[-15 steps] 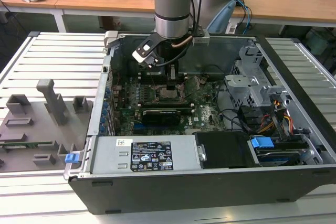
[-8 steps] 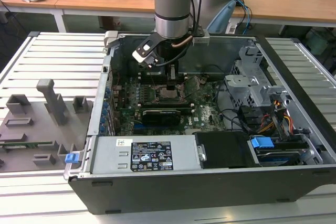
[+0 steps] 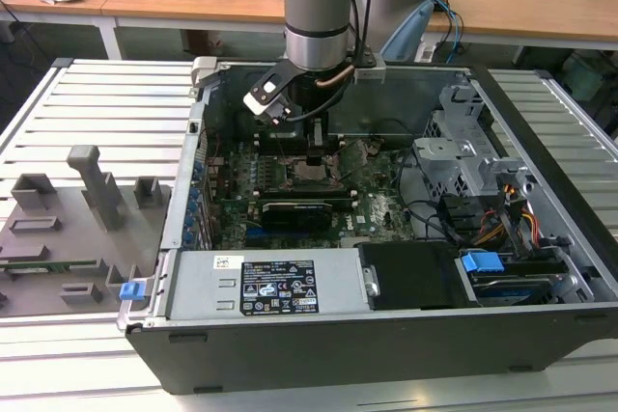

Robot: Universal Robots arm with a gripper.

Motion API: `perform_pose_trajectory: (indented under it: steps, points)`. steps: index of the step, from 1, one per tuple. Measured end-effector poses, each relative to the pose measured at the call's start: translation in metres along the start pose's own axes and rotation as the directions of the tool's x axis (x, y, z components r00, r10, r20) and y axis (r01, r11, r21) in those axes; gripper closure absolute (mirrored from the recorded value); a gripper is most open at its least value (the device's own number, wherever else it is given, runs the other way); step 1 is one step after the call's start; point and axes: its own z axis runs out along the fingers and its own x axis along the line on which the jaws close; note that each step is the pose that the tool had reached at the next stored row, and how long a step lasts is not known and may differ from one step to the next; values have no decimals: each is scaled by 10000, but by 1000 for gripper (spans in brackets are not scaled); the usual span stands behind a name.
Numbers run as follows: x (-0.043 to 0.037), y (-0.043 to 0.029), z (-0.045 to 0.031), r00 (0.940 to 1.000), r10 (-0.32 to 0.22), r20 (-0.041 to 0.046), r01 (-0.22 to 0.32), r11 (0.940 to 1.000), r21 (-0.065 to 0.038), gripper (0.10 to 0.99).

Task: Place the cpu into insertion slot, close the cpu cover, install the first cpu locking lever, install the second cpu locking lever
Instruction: 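Close the cpu cover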

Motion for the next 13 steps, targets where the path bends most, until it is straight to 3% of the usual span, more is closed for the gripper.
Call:
perform_pose_trajectory:
  steps: [6,13]
  points:
    - [-1,1,-16,10000,3,-2,-3,10000,1,980]
    - [-2,11,-170,10000,5,-6,-5,10000,37,980]
